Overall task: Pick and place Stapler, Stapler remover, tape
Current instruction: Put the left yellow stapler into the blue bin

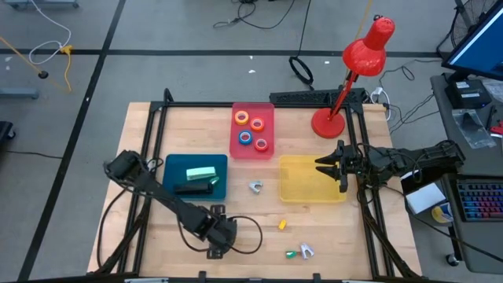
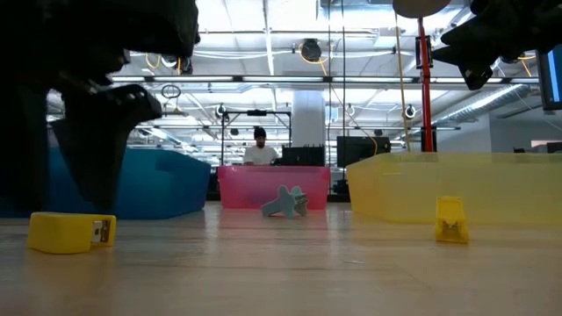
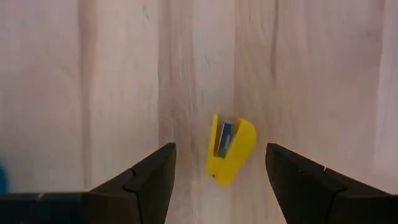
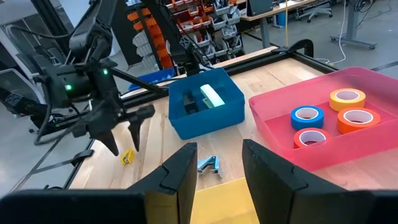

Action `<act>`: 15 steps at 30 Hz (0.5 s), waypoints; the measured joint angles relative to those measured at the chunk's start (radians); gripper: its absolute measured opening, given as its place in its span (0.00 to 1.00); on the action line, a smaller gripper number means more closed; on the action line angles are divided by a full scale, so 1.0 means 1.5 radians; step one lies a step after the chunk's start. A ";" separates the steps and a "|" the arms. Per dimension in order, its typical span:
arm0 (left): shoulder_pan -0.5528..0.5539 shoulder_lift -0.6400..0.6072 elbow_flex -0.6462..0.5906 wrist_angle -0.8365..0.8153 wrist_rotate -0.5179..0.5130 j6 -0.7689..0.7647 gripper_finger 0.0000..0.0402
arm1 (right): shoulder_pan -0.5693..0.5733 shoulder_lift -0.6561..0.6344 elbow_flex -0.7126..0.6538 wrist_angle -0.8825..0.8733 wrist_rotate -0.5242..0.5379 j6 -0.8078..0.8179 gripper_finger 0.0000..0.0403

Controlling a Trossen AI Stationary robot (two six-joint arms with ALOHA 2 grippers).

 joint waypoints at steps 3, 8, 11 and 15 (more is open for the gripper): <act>-0.001 0.006 0.000 0.000 0.010 0.017 0.62 | 0.000 0.000 0.000 0.000 0.000 0.000 0.31; 0.005 0.011 -0.001 0.004 -0.012 0.032 0.62 | 0.000 0.000 0.000 0.000 0.000 0.000 0.31; 0.015 0.022 0.001 0.017 0.007 0.031 0.62 | 0.000 0.000 0.000 0.000 0.000 0.000 0.31; 0.015 0.037 0.001 0.021 0.024 0.047 0.62 | 0.000 0.000 0.000 0.000 0.000 0.000 0.31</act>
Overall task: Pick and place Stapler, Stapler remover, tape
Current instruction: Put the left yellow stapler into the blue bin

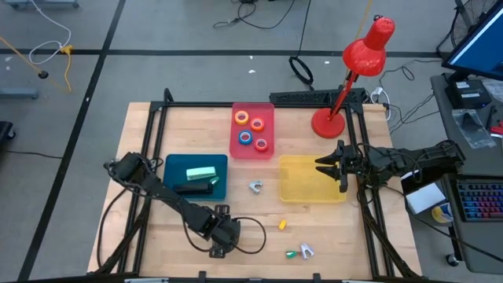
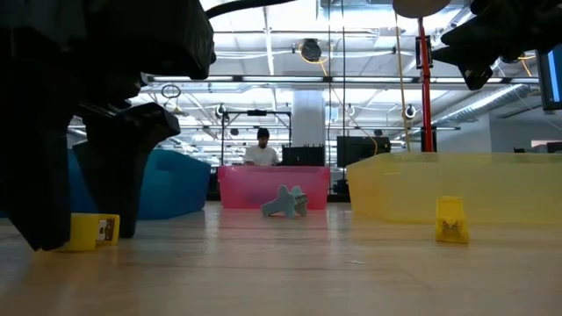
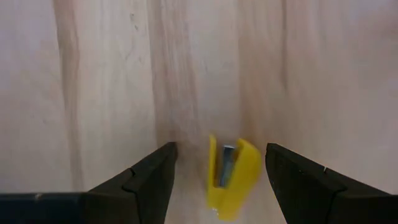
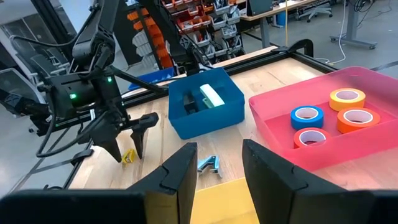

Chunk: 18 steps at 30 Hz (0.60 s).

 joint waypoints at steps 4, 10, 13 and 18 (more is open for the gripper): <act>0.002 0.001 0.000 -0.001 -0.001 0.002 0.62 | 0.000 0.000 0.000 0.000 0.000 0.001 0.31; 0.004 0.001 0.000 -0.007 0.000 0.004 0.49 | 0.000 0.000 0.000 -0.001 0.000 0.000 0.31; 0.005 0.001 0.000 -0.009 0.000 0.001 0.39 | 0.000 0.000 0.000 0.000 0.000 0.000 0.31; 0.007 0.000 0.001 -0.013 0.000 -0.015 0.23 | 0.000 0.000 0.000 0.000 0.000 0.000 0.31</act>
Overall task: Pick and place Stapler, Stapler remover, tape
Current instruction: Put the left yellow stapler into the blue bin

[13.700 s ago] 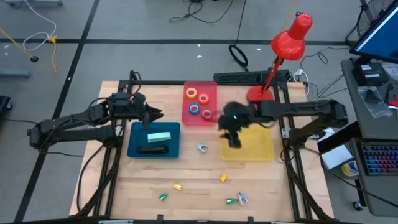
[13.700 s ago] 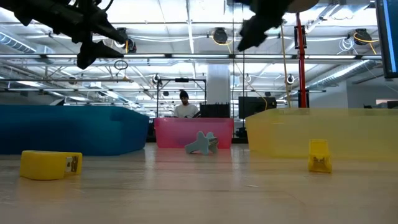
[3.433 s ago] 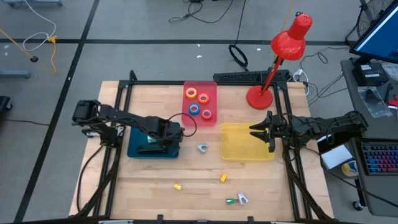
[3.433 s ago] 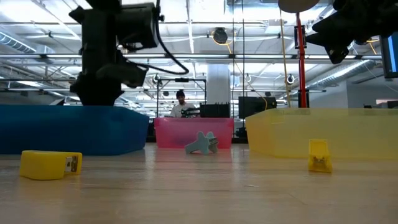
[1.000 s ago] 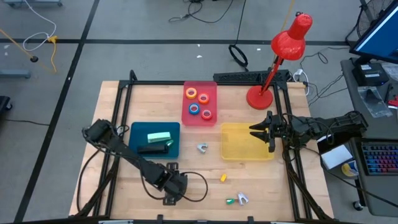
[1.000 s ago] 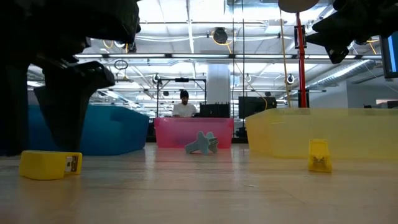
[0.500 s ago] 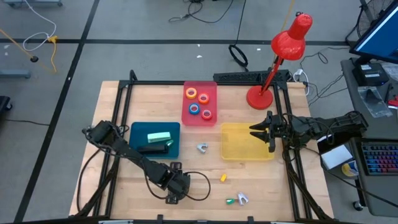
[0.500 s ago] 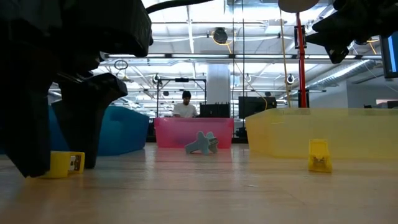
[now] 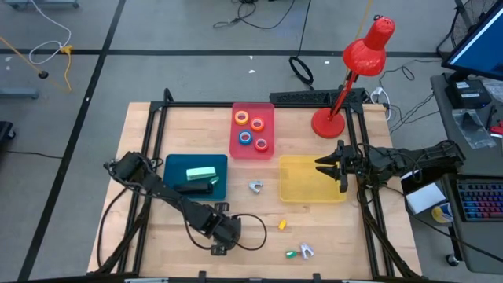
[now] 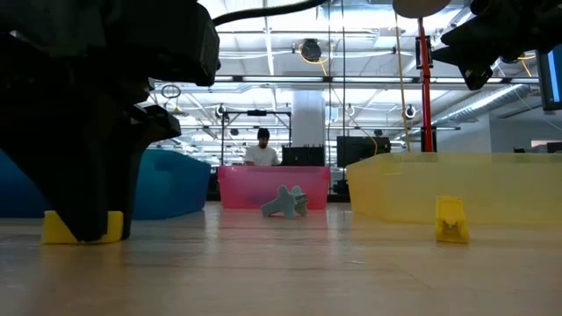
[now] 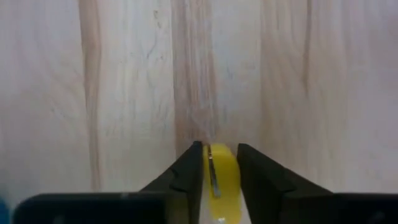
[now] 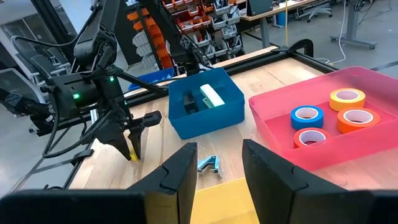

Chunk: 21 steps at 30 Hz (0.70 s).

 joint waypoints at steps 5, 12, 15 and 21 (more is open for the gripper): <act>0.020 -0.009 0.026 -0.041 0.047 -0.055 0.14 | 0.000 0.000 0.000 0.000 0.000 0.000 0.31; 0.067 -0.069 0.147 -0.213 -0.008 -0.094 0.16 | 0.000 0.000 0.000 0.001 0.000 0.002 0.31; 0.083 -0.119 0.185 -0.312 -0.103 -0.092 0.17 | 0.000 0.000 0.000 0.001 0.000 0.002 0.31; 0.128 -0.209 0.183 -0.586 -0.298 -0.159 0.15 | 0.000 0.000 0.000 0.001 0.000 0.002 0.31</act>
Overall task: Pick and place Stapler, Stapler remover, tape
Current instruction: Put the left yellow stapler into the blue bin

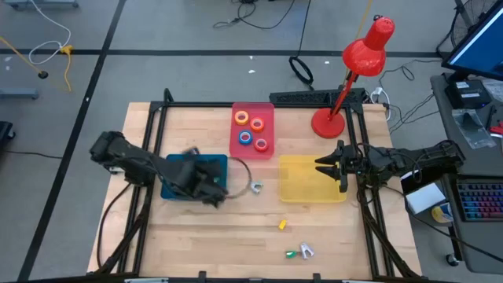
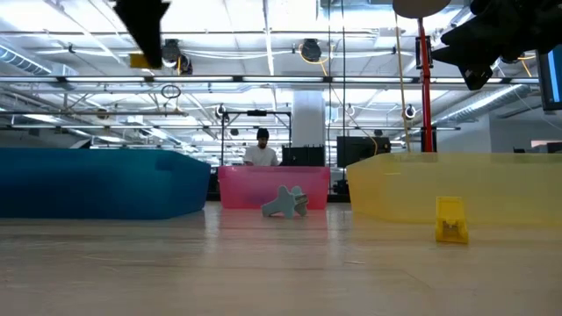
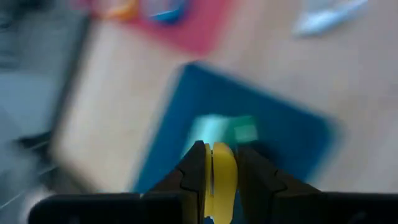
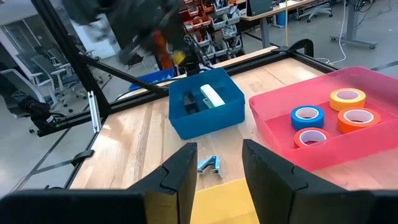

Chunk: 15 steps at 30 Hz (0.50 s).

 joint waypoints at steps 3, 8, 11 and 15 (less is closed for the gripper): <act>0.029 -0.042 -0.046 -0.078 -0.034 -0.054 0.16 | 0.000 0.000 0.000 0.002 0.000 -0.001 0.31; 0.076 -0.150 -0.239 -0.025 0.026 -0.093 0.18 | 0.000 0.000 0.000 0.002 0.000 -0.003 0.31; 0.089 -0.212 -0.356 -0.008 0.076 -0.143 0.16 | 0.000 0.000 0.000 0.002 0.001 -0.004 0.31; 0.107 -0.298 -0.479 0.083 0.100 -0.199 0.17 | 0.000 0.000 0.000 0.002 0.020 -0.001 0.31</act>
